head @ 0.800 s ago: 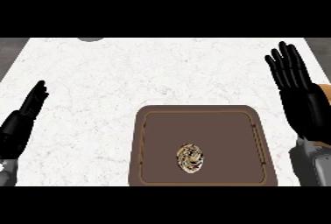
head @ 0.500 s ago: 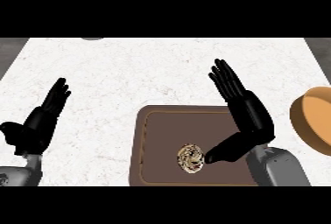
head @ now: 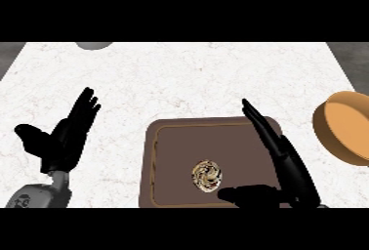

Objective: Pick the cupcake from the tray and place it in the pot

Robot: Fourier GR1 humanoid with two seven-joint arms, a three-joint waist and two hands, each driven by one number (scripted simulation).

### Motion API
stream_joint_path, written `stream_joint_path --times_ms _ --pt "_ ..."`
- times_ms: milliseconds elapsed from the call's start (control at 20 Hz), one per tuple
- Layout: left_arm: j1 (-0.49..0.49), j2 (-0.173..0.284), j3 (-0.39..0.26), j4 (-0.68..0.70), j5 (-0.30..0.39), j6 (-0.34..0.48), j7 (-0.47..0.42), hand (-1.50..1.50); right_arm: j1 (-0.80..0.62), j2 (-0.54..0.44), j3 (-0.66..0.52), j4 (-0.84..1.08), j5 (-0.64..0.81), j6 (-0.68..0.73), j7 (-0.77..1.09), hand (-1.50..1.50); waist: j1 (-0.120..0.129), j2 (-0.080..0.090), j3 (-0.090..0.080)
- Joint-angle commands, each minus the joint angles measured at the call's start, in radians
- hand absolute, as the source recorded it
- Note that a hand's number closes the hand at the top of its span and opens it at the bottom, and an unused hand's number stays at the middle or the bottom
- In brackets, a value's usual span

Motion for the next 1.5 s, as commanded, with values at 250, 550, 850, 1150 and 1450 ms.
stream_joint_path --times_ms 250,550,850,1150,1450 --pt "-0.018 -0.002 -0.021 -0.085 -0.018 0.034 0.119 0.00 0.104 -0.230 0.053 -0.434 0.245 0.178 0.429 -1.50 0.004 0.003 -0.001" --pt "-0.038 -0.022 -0.034 -0.103 -0.026 0.039 0.139 0.00 0.010 -0.303 0.079 -0.562 0.197 0.461 0.765 -1.50 0.024 0.009 -0.002" --pt "-0.013 0.019 0.035 -0.120 0.012 -0.012 0.133 0.00 -0.106 -0.177 0.177 -0.585 0.149 0.627 1.127 -1.50 0.026 0.009 -0.001" --pt "0.000 -0.054 -0.033 -0.134 -0.055 0.025 0.145 0.00 -0.303 -0.007 0.168 -0.395 0.112 0.658 1.285 -1.50 0.031 0.011 0.000" --pt "-0.052 -0.043 0.031 -0.059 -0.043 0.004 0.112 0.00 -0.215 -0.050 0.221 -0.342 0.131 0.674 1.271 -1.50 0.020 0.012 0.000"
